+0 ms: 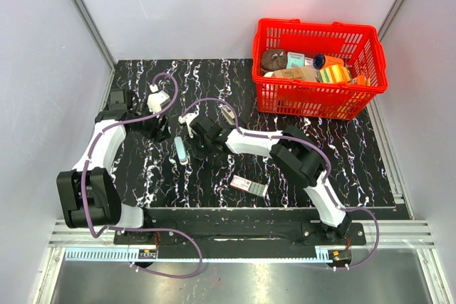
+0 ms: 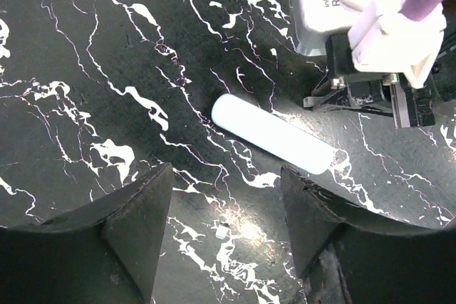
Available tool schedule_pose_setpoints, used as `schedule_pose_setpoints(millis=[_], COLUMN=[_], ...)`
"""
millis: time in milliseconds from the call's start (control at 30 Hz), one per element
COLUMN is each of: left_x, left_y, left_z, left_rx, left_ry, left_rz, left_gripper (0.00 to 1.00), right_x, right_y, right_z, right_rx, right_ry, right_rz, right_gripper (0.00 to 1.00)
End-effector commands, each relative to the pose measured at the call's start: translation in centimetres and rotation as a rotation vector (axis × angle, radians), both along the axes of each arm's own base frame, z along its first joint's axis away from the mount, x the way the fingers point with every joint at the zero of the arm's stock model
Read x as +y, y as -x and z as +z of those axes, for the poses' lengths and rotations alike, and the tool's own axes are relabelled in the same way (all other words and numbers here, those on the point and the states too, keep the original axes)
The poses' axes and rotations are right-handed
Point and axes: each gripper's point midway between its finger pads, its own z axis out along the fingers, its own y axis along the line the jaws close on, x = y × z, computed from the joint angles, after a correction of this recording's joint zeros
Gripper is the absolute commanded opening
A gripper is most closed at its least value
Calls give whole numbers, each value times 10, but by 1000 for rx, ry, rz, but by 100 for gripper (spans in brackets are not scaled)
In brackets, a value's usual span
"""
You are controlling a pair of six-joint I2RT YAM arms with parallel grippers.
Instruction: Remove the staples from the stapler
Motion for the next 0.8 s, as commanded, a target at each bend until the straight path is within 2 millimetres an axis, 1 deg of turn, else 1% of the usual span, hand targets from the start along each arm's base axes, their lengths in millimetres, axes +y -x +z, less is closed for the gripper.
schedule_pose_setpoints(millis=[0, 67, 167, 200, 267, 300, 333, 400, 467, 533, 567, 633, 767], left_x=[-4, -6, -16, -23, -35, -40, -52, -67, -80, -87, -88, -88, -86], left_y=[-12, -12, -7, -4, 3, 5, 9, 14, 19, 21, 22, 22, 24], left_z=[19, 20, 23, 22, 22, 23, 24, 25, 26, 21, 20, 18, 16], left_rx=[-62, -60, -65, -64, -66, -66, -63, -48, -41, -57, -74, -103, -159], left_ry=[28, 42, 45, 42, 44, 57, 76, 122, 156, 137, 121, 95, 57], left_rz=[-28, -35, -66, -88, -114, -120, -145, -153, -168, -191, -209, -239, -295], left_gripper=[66, 66, 66, 67, 66, 66, 66, 66, 67, 67, 67, 67, 67], right_x=[-10, -16, -24, -25, -31, -35, -40, -48, -51, -53, -56, -62, -80], right_y=[-1, -2, -4, -5, -8, -10, -14, -18, -16, -12, -9, -6, 8], right_z=[16, 23, 42, 56, 70, 76, 81, 93, 100, 100, 97, 93, 68], right_rx=[-61, -78, -102, -109, -91, -80, -59, -18, 39, 87, 106, 130, 224], right_ry=[27, 35, 21, -3, -45, -66, -92, -157, -220, -239, -232, -219, -187], right_rz=[-12, -21, -59, -75, -129, -165, -208, -277, -303, -300, -298, -295, -301], right_gripper=[14, 4, 0, 0, 0, 0, 0, 0, 0, 0, 0, 0, 0])
